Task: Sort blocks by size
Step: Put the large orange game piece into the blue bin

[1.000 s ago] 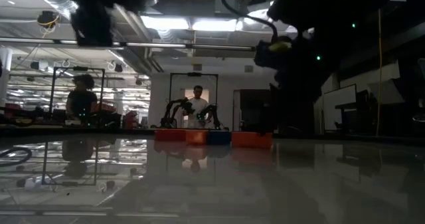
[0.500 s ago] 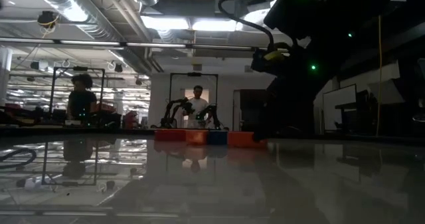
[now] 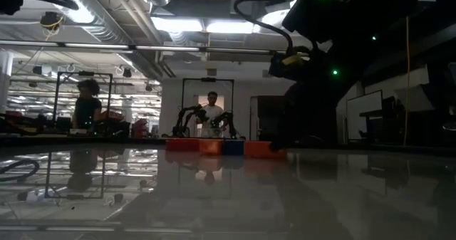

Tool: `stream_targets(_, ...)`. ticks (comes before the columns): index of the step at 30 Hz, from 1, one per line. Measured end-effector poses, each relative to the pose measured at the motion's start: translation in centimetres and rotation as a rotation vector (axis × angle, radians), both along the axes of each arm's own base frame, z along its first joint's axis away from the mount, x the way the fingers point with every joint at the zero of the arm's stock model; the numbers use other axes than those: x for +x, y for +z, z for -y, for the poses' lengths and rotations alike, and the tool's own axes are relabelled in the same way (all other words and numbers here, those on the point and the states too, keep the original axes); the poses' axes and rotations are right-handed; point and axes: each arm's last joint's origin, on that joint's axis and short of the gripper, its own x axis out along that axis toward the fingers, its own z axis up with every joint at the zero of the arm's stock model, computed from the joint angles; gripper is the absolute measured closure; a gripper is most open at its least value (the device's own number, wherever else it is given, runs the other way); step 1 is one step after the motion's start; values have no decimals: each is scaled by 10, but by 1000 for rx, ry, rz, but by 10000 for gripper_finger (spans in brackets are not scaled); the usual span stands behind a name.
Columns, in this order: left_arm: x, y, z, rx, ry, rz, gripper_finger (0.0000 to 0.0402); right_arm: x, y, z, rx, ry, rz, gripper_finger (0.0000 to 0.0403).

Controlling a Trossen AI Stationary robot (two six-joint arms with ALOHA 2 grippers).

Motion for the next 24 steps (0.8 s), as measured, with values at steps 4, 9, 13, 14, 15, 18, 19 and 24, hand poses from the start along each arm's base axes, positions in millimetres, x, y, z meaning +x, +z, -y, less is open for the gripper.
stream_targets(4, 2, 0, -1, -6, -9, 19, 196, 1, -3, 6, 20, -16, -12, 166)
stream_targets(9, 2, 0, -1, 4, -30, 40, 203, 3, -7, 8, 37, -16, -15, 169)
stream_targets(13, 3, 0, -2, 44, -49, 89, 203, 5, -11, 7, 56, -7, -11, 200)
stream_targets(14, 4, -1, -3, 58, -57, 107, 204, 6, -12, 6, 58, -5, -6, 212)
stream_targets(15, 4, -1, -3, 68, -67, 127, 204, 6, -12, 6, 57, 0, 0, 226)
stream_targets(18, 8, 0, -2, 81, -86, 194, 204, 8, -11, 6, 61, 5, 17, 264)
stream_targets(19, 9, 1, -1, 79, -95, 216, 204, 8, -11, 6, 64, 7, 21, 265)
stream_targets(24, 15, 4, 3, 51, -125, 327, 204, 13, -7, 4, 109, 41, 23, 265)
